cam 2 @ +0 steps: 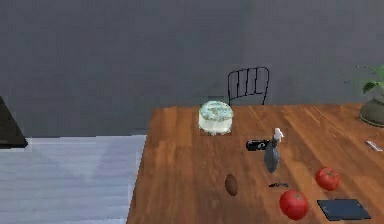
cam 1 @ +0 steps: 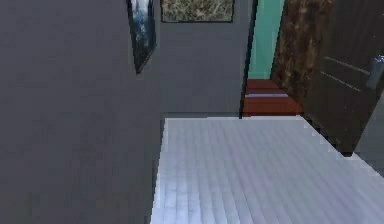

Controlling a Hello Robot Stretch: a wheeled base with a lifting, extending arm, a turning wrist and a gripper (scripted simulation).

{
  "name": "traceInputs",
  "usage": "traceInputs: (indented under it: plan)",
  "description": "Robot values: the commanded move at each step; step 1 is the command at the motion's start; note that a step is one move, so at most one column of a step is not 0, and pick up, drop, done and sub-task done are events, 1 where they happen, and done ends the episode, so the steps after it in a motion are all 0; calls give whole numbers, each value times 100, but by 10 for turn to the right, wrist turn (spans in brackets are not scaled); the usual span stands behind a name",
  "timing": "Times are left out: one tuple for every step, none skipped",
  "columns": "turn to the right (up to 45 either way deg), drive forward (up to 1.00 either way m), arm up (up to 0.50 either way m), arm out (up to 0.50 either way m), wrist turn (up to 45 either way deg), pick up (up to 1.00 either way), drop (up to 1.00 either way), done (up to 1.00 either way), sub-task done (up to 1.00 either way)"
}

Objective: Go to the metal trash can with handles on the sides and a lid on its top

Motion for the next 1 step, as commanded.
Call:
traceInputs:
  plan:
    - [0, 20, 0, 0, 0, 0, 0, 0, 0]
